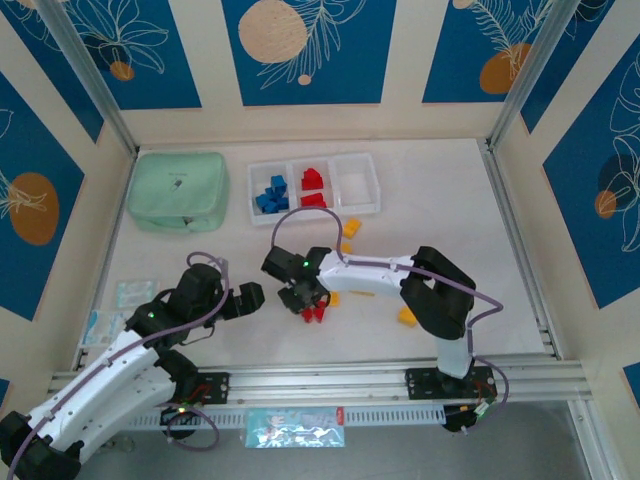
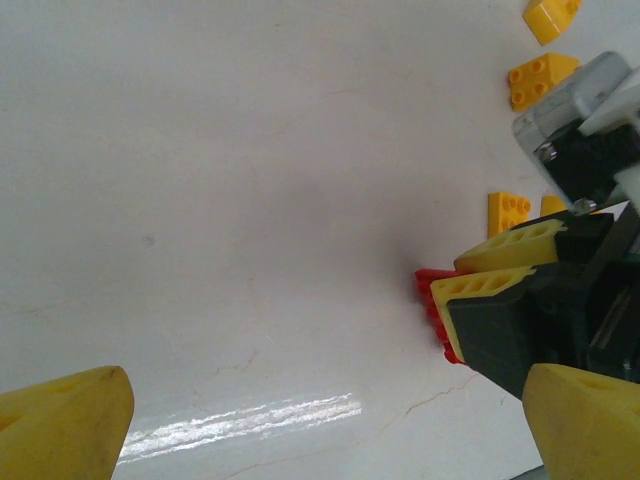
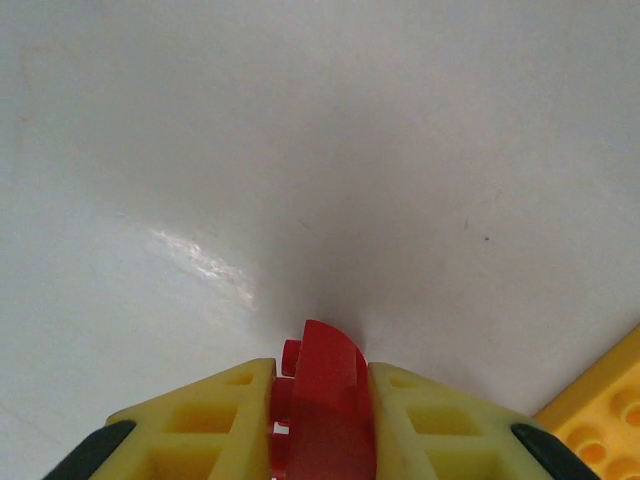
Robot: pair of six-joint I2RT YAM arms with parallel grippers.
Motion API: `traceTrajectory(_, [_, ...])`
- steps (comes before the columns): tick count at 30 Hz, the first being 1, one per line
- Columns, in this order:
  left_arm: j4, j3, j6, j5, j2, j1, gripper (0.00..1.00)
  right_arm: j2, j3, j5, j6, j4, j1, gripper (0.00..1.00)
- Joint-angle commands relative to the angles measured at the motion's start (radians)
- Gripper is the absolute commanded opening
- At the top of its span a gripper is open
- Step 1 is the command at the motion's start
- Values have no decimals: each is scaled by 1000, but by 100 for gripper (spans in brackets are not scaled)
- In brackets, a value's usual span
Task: Sort the legos into containers by color
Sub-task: Pick up the lego from the bottom-center of the table, then place the lego in the container.
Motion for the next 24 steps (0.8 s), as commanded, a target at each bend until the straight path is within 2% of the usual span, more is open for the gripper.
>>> traceTrajectory(1, [-23,31,35,-26,7,4,99,-81,37,-8,-5,-28,-27,26])
traceTrajectory(6, [-12,83,66,-52,46,11,99,-117,91,-12,-38,-24,-115,26])
traceTrajectory(13, [87,133,97,-46,154,34,99,-34,245,-31,-110,23,-317,26])
traceTrajectory(19, [177,170,85,-21,259,57,99,152,490,-8,-149,16,-426,26])
traceTrajectory(24, [224,199,86,-14,323,73,99,319,691,11,-172,-13,-474,26])
